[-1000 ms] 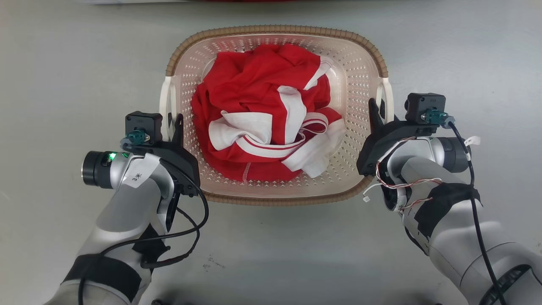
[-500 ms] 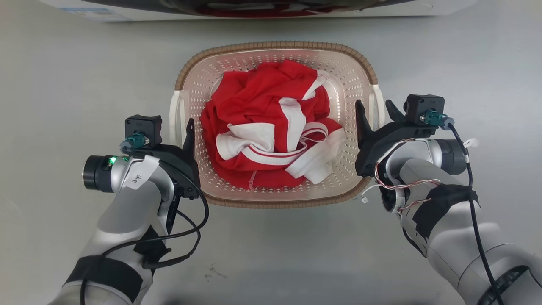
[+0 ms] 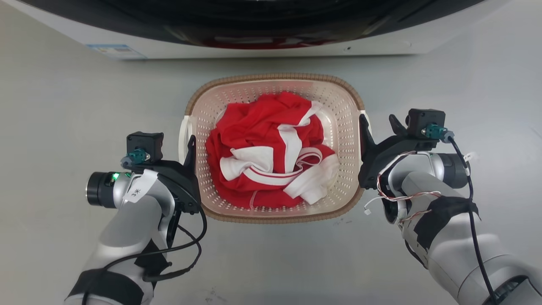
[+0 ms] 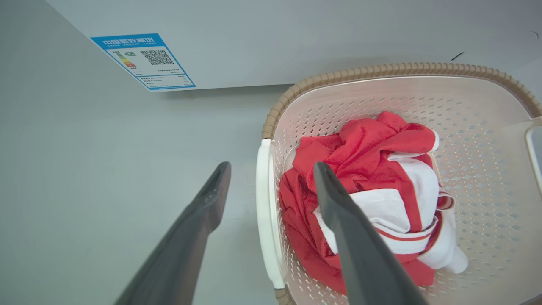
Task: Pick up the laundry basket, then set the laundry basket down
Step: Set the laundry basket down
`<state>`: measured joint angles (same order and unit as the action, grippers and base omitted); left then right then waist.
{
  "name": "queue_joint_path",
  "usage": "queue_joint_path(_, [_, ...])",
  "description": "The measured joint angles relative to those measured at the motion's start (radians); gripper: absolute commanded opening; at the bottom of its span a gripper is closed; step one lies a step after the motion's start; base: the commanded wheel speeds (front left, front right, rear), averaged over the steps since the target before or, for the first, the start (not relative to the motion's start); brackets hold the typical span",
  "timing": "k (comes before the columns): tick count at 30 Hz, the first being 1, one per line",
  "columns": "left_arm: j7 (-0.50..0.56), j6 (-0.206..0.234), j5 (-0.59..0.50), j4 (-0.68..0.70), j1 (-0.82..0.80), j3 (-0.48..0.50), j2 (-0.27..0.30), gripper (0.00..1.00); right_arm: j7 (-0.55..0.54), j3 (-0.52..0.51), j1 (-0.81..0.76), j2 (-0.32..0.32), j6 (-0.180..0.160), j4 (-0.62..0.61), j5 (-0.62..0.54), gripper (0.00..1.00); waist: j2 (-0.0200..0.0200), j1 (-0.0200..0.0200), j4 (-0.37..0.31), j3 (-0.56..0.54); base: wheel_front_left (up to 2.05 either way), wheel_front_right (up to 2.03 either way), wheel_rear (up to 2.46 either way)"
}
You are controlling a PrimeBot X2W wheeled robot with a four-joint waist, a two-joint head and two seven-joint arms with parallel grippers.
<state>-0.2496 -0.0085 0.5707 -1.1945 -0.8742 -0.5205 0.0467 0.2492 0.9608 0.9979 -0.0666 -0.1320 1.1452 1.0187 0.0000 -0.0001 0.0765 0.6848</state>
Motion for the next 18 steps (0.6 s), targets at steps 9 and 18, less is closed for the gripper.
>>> queue_joint_path(9, [0.000, -0.002, 0.000, 0.057, 0.085, 0.020, 0.003, 1.00, 0.000, -0.026, -0.055, 0.000, 0.016, -0.018, -0.026, 1.00, 0.0000, -0.0001, -0.001, -0.116, 0.00, 0.00, 0.00])
queue_joint_path(18, [0.000, 0.000, -0.005, 0.146, 0.214, 0.045, 0.017, 1.00, 0.000, -0.074, -0.164, -0.001, 0.024, -0.091, -0.066, 1.00, -0.0001, 0.0000, -0.001, -0.260, 0.00, 0.00, 0.00])
